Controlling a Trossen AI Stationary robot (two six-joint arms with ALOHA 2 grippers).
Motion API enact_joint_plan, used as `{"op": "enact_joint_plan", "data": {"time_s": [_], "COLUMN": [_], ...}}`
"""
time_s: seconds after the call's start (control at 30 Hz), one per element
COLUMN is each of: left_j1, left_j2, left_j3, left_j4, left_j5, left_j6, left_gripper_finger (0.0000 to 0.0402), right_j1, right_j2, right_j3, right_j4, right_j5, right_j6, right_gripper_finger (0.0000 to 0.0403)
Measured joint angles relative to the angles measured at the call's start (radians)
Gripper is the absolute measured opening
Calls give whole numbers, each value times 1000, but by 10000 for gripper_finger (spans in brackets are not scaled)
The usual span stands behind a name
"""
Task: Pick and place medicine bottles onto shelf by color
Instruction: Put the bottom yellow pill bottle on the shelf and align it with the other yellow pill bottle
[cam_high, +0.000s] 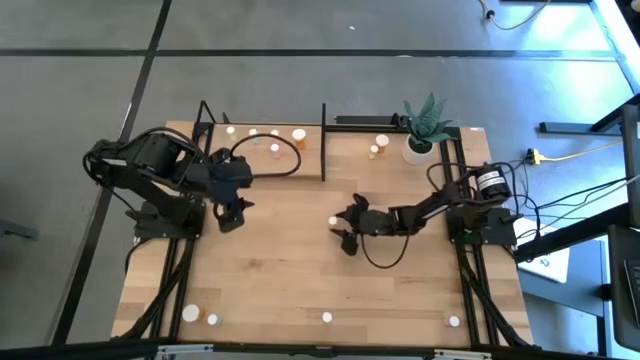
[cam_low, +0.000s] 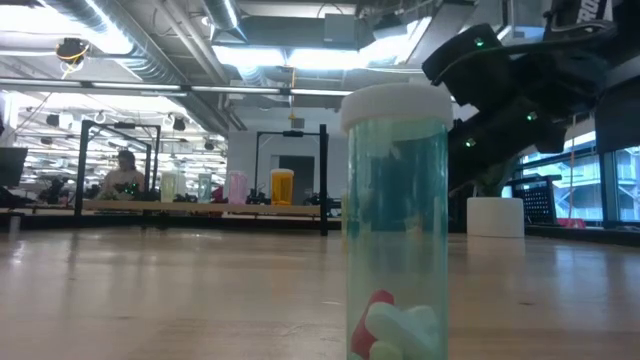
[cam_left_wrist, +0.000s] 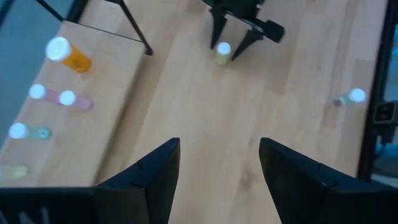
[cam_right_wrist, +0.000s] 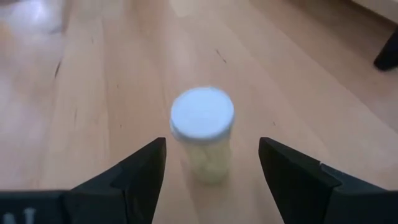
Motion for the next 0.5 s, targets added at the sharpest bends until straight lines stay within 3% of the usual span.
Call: {"op": "enact_joint_plan", "data": {"time_s": [0.2,0.5], "left_j1": [0,0], "left_j2": [0,0], "left_j3": [0,0], "left_j4": [0,0], "left_j5": [17,17], "left_j6": [1,1], "left_gripper_finger": [210,210], "right_j1": [-16,-19], "right_j2": [23,23], "right_j3": [19,19], "right_j4": [6,2], "right_j5": [-54,-46], "right_j6": [-26,-39], "right_gripper_finger": [259,244]}}
